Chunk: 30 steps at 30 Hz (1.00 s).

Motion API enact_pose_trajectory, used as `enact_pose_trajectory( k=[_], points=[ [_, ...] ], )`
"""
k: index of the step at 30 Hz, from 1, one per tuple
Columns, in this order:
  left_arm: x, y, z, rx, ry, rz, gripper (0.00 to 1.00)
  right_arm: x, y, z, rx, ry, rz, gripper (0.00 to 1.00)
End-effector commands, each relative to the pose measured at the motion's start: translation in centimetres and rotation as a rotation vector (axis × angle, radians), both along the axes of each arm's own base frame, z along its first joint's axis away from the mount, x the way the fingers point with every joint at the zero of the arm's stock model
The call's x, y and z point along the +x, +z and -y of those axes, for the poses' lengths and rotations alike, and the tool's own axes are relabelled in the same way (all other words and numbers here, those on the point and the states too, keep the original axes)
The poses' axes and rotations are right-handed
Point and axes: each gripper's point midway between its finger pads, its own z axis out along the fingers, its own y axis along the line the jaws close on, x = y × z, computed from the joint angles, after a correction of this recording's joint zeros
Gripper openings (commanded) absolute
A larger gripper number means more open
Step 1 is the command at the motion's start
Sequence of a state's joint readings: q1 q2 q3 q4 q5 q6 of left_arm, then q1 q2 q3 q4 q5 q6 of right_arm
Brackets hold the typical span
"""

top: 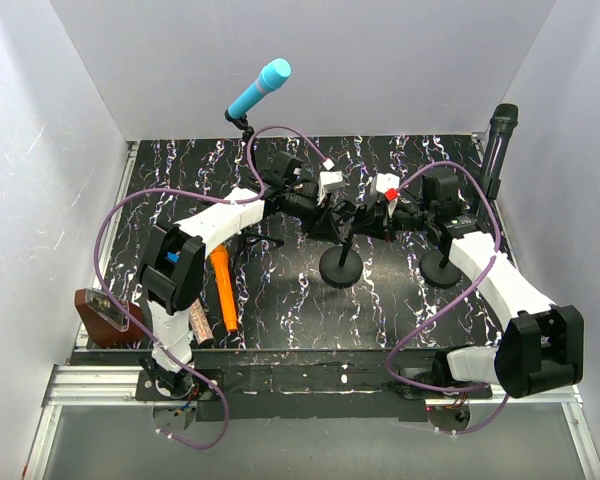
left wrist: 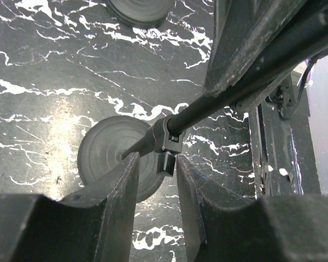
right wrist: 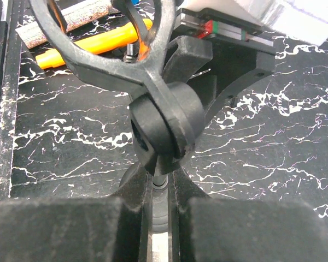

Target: Remove the microphone from the stand

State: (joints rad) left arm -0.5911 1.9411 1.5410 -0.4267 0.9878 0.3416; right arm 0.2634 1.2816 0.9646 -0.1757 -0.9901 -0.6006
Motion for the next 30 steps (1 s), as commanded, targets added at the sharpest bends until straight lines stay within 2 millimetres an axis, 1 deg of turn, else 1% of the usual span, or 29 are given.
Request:
enact_pose_trajectory(
  k=[1,5,6,7,10,12,14,16,23,26,30],
  points=[
    [-0.6,0.3,-0.2,0.013,-0.029,0.0,0.31,0.4,-1.4,0.9,-0.036,-0.065,-0.023,0.01],
    [-1.0,0.1,0.0,0.017,-0.056,-0.068,0.05,0.8,-1.6,1.2,-0.039,-0.083,-0.024,0.01],
    [-1.0,0.3,0.2,0.016,-0.055,-0.086,0.0,0.9,-1.6,1.2,-0.038,-0.086,-0.023,0.01],
    [-1.0,0.4,0.3,0.017,-0.055,-0.11,0.0,0.9,-1.6,1.3,-0.038,-0.089,-0.02,0.01],
    [-0.6,2.1,0.9,0.018,-0.052,-0.18,0.0,1.0,-1.7,1.3,-0.038,-0.091,-0.011,0.01],
    [-0.4,2.8,1.2,0.031,-0.035,-0.283,0.0,1.0,-1.7,1.4,-0.039,-0.094,-0.007,0.01],
    [-0.4,3.0,1.3,0.066,-0.009,-0.408,0.0,1.0,-1.6,1.4,-0.037,-0.096,-0.005,0.01],
    [-0.4,2.9,1.2,0.118,0.045,-0.5,0.0,1.0,-1.4,1.3,-0.032,-0.095,-0.004,0.01],
    [-1.1,2.4,0.7,0.211,0.172,-0.679,0.0,0.5,-1.4,1.4,-0.031,-0.088,-0.002,0.01],
    [-1.9,1.8,0.6,0.256,0.22,-0.845,0.0,0.1,-1.6,1.5,-0.035,-0.081,-0.006,0.01],
    [-2.6,2.0,0.6,0.229,0.174,-1.025,0.0,-0.1,-1.6,1.5,-0.035,-0.078,-0.009,0.01]
  ],
)
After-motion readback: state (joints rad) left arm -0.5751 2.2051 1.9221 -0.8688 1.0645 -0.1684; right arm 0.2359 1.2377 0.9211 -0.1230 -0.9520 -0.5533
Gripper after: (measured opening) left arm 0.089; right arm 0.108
